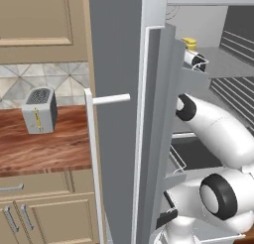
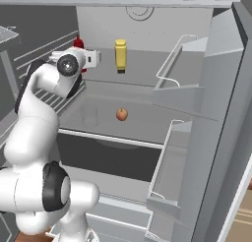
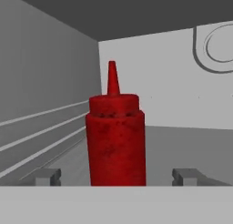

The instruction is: Place the mustard and ketchup from the counter to the top shelf of the fridge. If the existing items in the fridge are on the top shelf, move them to other shelves.

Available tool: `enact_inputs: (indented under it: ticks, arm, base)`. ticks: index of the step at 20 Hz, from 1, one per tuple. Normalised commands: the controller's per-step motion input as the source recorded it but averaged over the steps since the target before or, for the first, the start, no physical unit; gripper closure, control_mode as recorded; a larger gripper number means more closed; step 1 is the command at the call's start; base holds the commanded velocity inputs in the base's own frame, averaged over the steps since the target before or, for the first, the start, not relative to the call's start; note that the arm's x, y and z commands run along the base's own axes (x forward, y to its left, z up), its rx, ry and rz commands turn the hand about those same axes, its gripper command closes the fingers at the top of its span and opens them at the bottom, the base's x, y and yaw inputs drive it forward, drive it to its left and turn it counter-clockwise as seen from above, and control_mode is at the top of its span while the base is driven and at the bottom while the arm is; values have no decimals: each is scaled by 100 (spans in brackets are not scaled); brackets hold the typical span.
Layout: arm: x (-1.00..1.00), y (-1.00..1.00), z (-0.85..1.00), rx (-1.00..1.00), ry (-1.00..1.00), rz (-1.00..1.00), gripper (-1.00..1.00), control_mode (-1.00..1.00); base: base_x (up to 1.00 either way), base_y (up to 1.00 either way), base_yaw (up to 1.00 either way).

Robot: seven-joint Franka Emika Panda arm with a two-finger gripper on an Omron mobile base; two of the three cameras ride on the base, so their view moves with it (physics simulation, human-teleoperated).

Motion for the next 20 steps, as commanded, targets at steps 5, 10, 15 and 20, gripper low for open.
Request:
enact_inputs:
  ticks: [5, 10, 15, 20]
  arm:
    - [-67, -22, 22, 0, -1, -4, -100, -100]
    - [-84, -30, 49, 0, -1, -7, -100, -100]
    - [-100, -42, 40, 0, -3, -2, -100, -100]
    - [-100, -68, 17, 0, -4, 0, -100, -100]
  base:
    - [0, 0, 0]
    - [0, 0, 0]
    - [0, 0, 0]
    - [0, 0, 0]
